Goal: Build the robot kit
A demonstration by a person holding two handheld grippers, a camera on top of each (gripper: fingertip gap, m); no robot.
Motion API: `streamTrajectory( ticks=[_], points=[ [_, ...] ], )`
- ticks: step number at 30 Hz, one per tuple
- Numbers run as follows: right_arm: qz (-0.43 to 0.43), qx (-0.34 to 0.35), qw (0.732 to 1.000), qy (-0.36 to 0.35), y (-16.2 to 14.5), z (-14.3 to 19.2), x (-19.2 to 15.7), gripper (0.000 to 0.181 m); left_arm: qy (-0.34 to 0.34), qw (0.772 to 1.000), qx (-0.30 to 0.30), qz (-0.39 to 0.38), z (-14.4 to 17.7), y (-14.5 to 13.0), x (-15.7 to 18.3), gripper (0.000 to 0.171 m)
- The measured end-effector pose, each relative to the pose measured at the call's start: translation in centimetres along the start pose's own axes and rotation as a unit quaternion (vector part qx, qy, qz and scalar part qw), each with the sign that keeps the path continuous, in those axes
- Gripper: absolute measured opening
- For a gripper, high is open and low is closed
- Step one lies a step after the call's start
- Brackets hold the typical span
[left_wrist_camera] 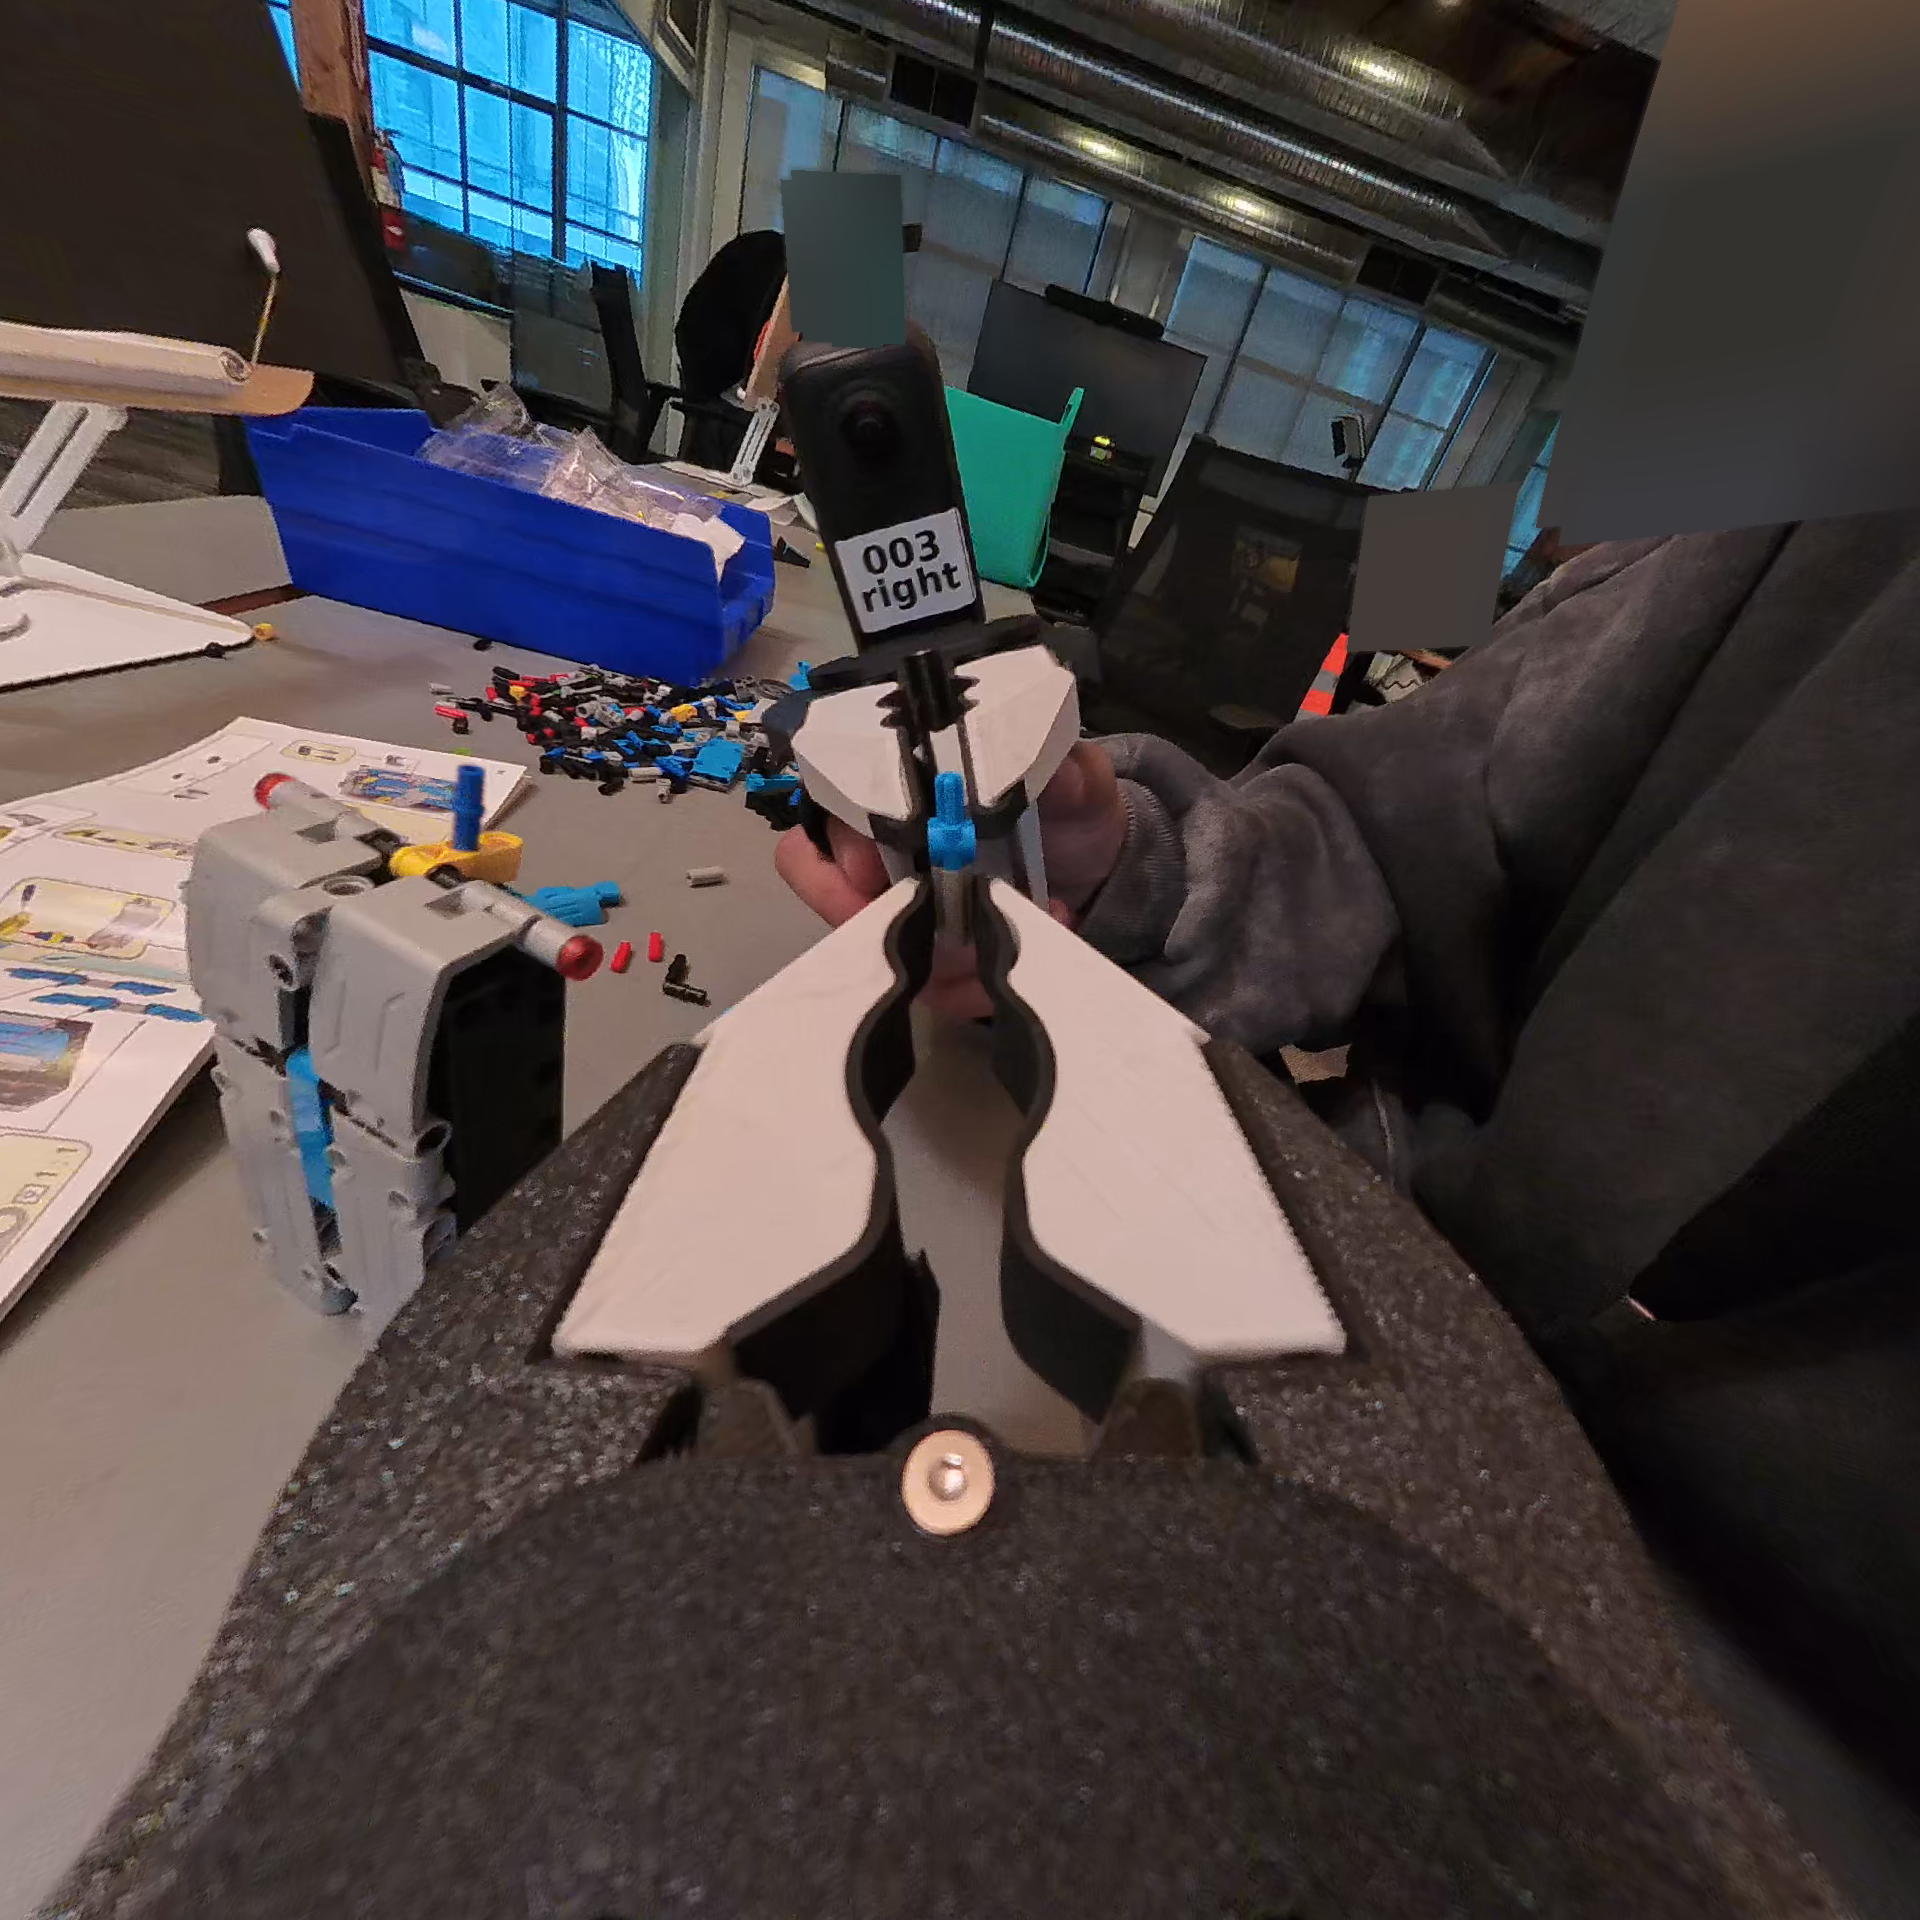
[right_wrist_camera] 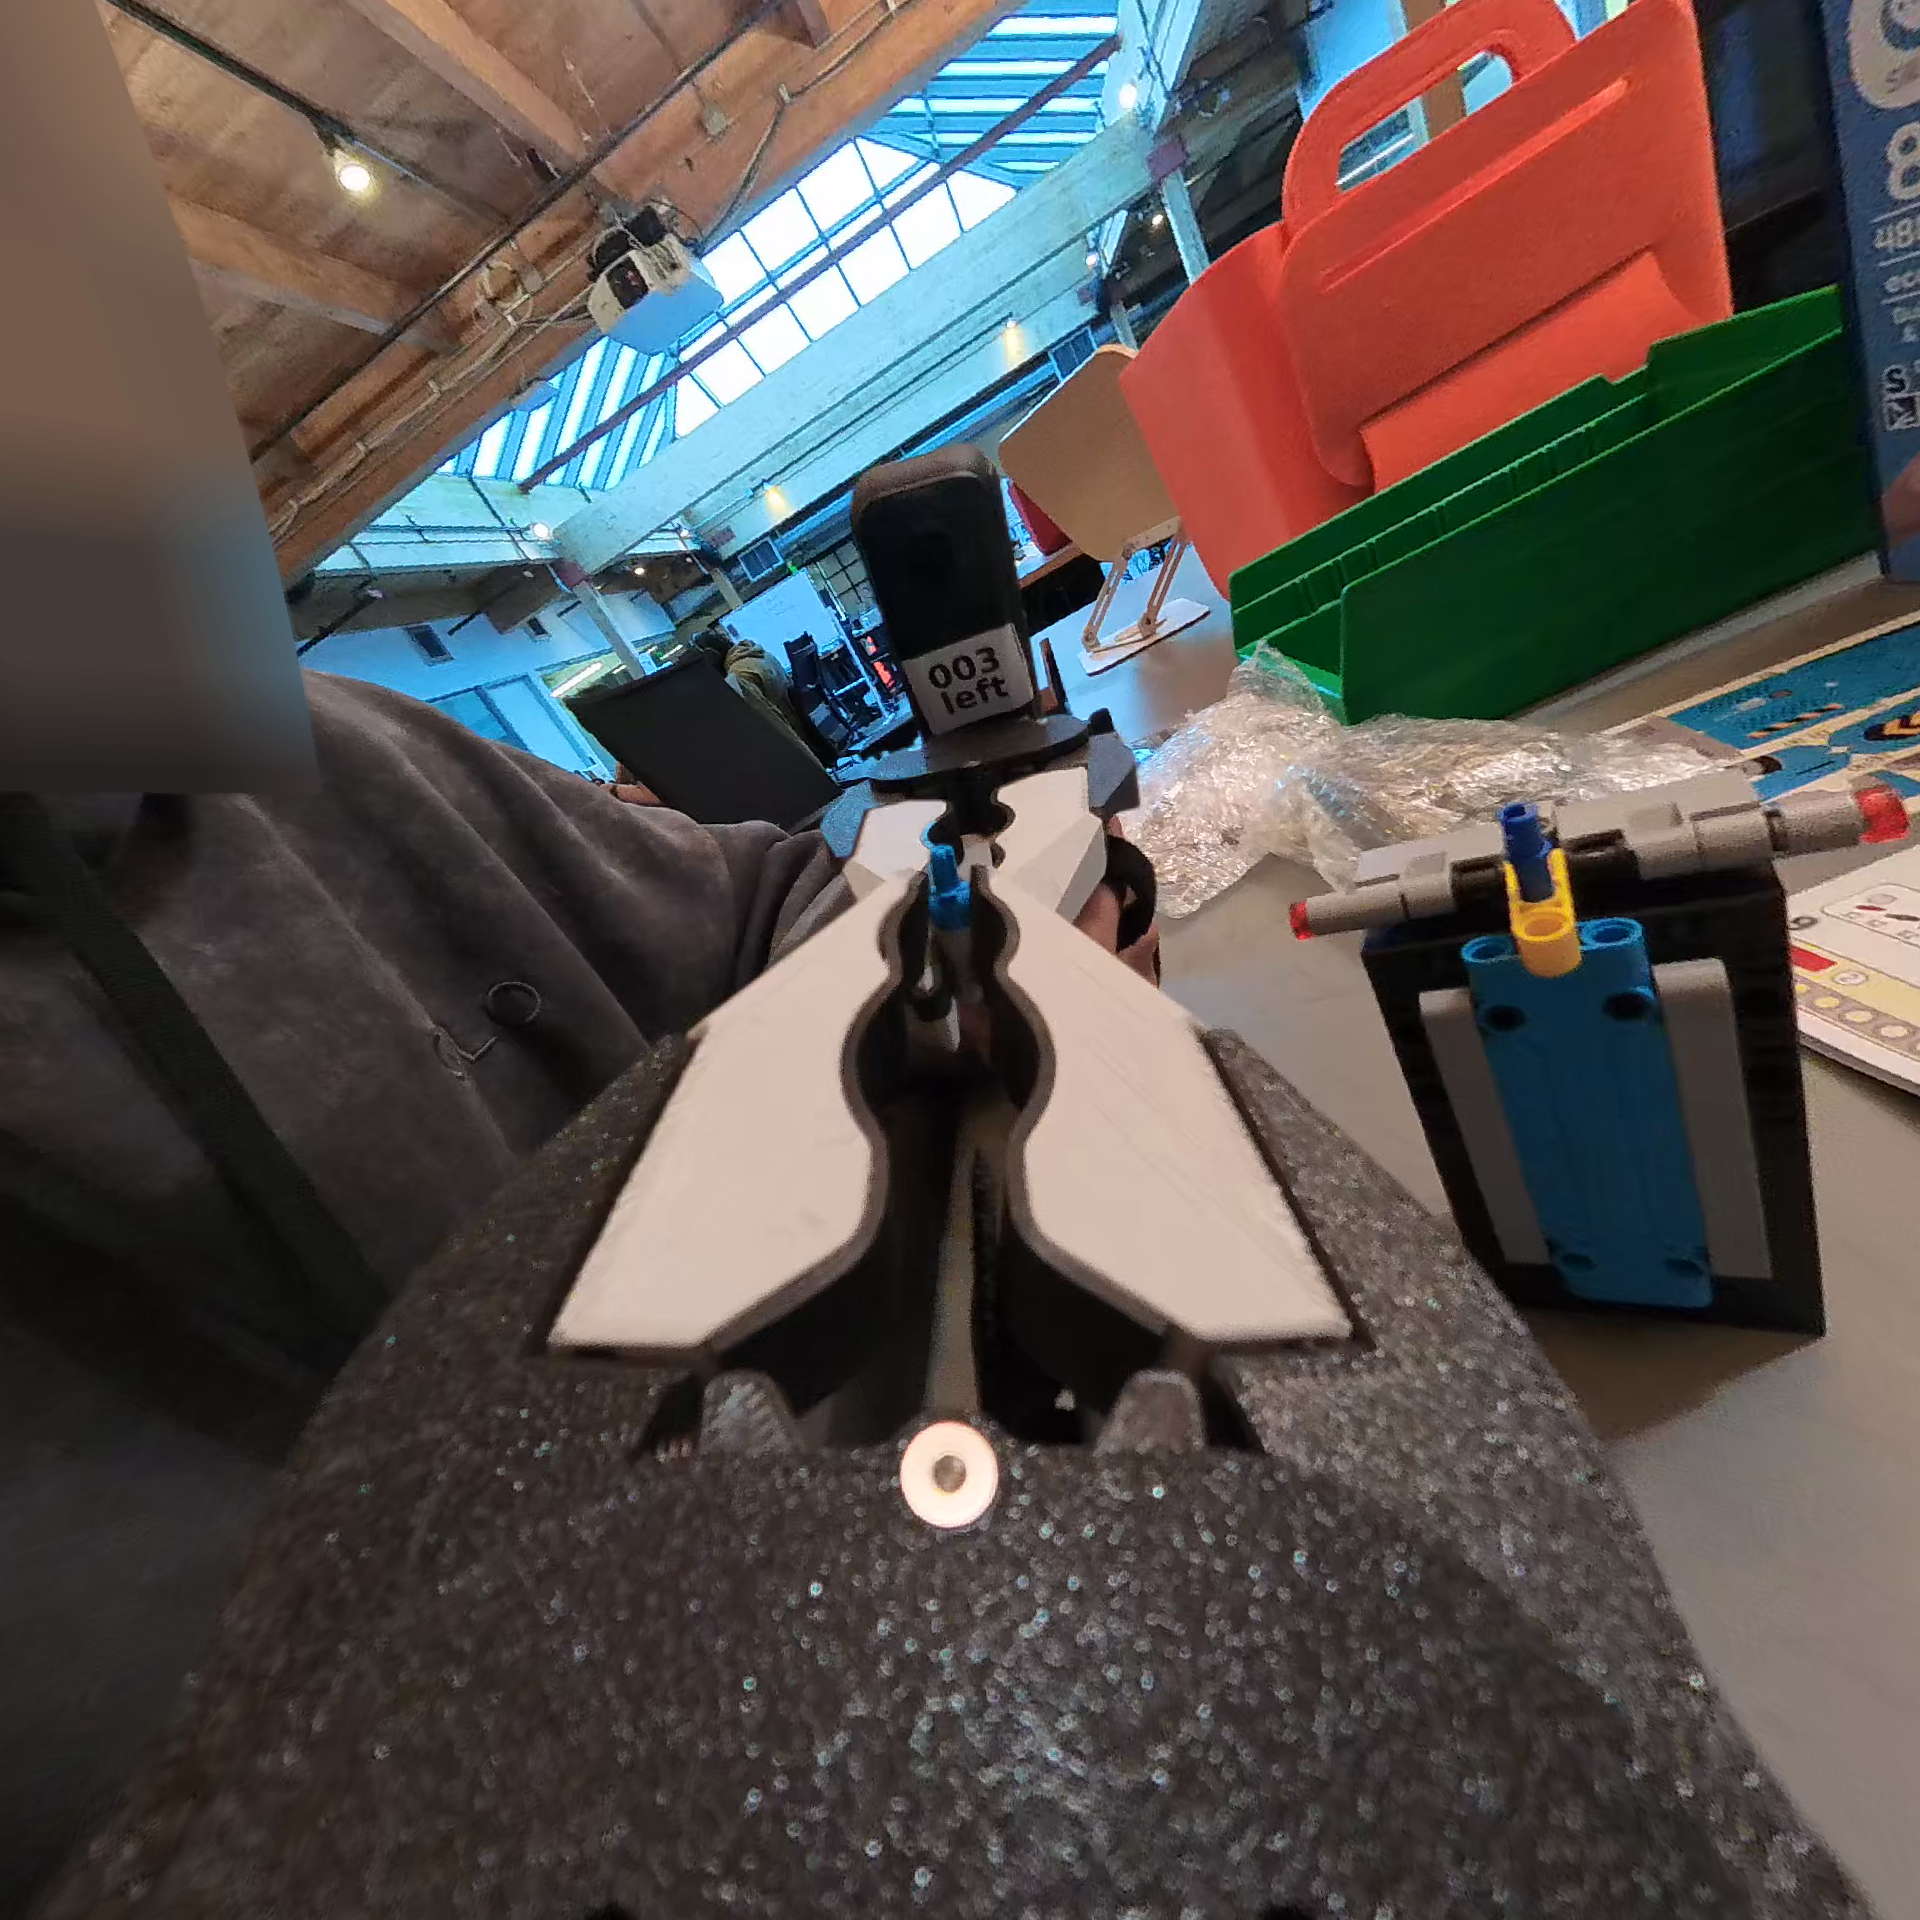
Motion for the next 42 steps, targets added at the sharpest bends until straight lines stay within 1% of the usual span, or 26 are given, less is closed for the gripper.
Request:
streamTrajectory(
  ticks=[3,6,7,9,12,14,17,19,22,25,29,31,32,35,37,39,40,42],
  points=[
    [-0.010,0.010,1.000,0.000,0.0,0.1,0.1,0.008,-0.011,1.000,0.005,0.026,0.1,0.1,-0.4,0.006],
    [-0.025,0.031,0.999,-0.028,0.1,0.6,0.8,0.007,0.005,0.999,0.016,0.051,0.6,0.2,-1.3,0.006],
    [-0.019,0.045,0.998,-0.044,0.3,1.0,0.9,0.007,0.013,0.998,0.032,0.060,1.0,0.5,-1.7,0.006],
    [-0.002,0.077,0.994,-0.080,0.7,1.8,1.1,0.017,0.040,0.993,0.074,0.087,2.1,1.3,-2.8,0.006],
    [0.047,0.101,0.983,-0.144,1.1,2.7,0.9,0.020,0.102,0.976,0.136,0.137,3.9,2.0,-4.8,0.006],
    [0.108,0.091,0.971,-0.194,1.1,2.6,0.5,0.020,0.107,0.965,0.160,0.177,4.5,1.8,-5.7,0.006],
    [0.206,0.051,0.944,-0.252,0.7,1.6,-0.4,0.020,0.100,0.958,0.163,0.213,4.3,1.3,-6.1,0.006],
    [0.251,0.032,0.928,-0.273,0.2,0.8,-0.7,0.021,0.094,0.959,0.158,0.218,4.0,1.1,-6.1,0.006],
    [0.292,0.002,0.913,-0.287,-0.2,-0.1,-1.1,0.026,0.088,0.961,0.152,0.216,3.8,1.1,-5.9,0.006],
    [0.344,-0.015,0.888,-0.305,-0.4,-1.5,-1.4,0.029,0.061,0.960,0.144,0.231,3.2,0.9,-5.4,0.006],
    [0.414,-0.050,0.844,-0.336,-1.1,-3.7,-2.1,0.029,-0.015,0.949,0.138,0.283,1.7,0.4,-3.9,0.006],
    [0.436,-0.038,0.828,-0.351,-1.0,-3.8,-2.6,0.029,-0.040,0.947,0.123,0.295,1.1,0.0,-3.4,0.006],
    [0.442,-0.032,0.826,-0.348,-1.0,-3.7,-2.8,0.029,-0.053,0.945,0.119,0.301,0.9,-0.1,-3.3,0.006],
    [0.429,-0.038,0.841,-0.327,-1.1,-3.6,-2.7,0.029,-0.097,0.927,0.110,0.346,0.6,-0.5,-3.3,0.006],
    [0.431,-0.046,0.844,-0.315,-1.1,-3.5,-2.6,0.028,-0.122,0.916,0.106,0.368,0.5,-0.7,-3.4,0.005],
    [0.421,-0.064,0.858,-0.288,-1.4,-3.5,-2.5,0.022,-0.156,0.904,0.087,0.389,0.2,-0.9,-3.2,0.006],
    [0.419,-0.067,0.863,-0.275,-1.5,-3.4,-2.6,0.020,-0.167,0.901,0.080,0.393,0.1,-1.0,-3.1,0.006],
    [0.415,-0.076,0.868,-0.261,-1.4,-3.1,-2.8,0.018,-0.173,0.905,0.066,0.384,0.0,-0.9,-2.9,0.006]
  ],
)
Point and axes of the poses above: each gripper's, where its closed fingertips meet, z back along the fingers, y out of its top, x = y × z across the jaws, the point moved 10 cm from there along z, back along the fingers, and after that the axes turned 3 degrees about y, right-handed, at the moved point
